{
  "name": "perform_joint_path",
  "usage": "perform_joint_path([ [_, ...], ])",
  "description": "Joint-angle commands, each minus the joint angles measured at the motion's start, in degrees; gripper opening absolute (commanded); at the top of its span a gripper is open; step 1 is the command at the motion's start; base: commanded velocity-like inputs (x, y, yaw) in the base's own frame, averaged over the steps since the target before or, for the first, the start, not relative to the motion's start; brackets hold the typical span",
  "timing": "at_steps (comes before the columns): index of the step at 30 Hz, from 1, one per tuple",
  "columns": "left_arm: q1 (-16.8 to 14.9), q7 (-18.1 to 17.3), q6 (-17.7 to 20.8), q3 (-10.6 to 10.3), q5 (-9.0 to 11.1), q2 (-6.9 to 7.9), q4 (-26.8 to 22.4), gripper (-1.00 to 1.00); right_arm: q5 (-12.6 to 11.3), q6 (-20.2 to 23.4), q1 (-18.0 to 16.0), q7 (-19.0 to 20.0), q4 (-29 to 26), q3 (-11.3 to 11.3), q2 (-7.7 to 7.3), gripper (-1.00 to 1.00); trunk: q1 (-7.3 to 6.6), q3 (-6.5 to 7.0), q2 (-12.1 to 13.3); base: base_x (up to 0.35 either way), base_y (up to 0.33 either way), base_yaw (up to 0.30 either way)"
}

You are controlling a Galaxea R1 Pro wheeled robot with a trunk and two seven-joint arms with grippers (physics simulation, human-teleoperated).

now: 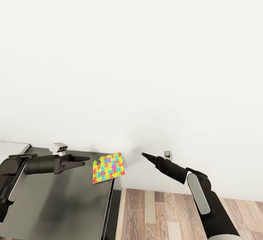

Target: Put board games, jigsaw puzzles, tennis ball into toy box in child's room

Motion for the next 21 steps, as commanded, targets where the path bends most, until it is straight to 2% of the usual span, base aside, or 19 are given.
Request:
perform_joint_path([
  [1,0.0,-0.2,0.6,0.0,0.0,0.02,0.0,1.00,0.0,0.4,0.0,0.2,0.0,-0.2,0.05,1.00,0.01,-0.05,-0.1,0.000,0.000,0.000],
  [9,0.0,-0.2,0.6,0.0,0.0,0.02,0.0,1.00,0.0,0.3,0.0,0.2,0.0,-0.2,0.06,1.00,0.01,-0.01,-0.1,0.000,0.000,0.000],
  [18,0.0,-0.2,0.5,0.0,0.0,0.02,0.0,1.00,0.1,0.2,0.0,0.2,0.0,-0.3,0.21,1.00,0.01,0.69,-0.1,0.000,0.000,0.000],
  [21,0.0,-0.2,0.5,0.0,0.0,0.02,0.0,1.00,0.4,0.0,0.0,0.1,0.2,-0.2,0.40,1.00,0.67,0.44,-1.3,0.000,0.000,0.000],
])
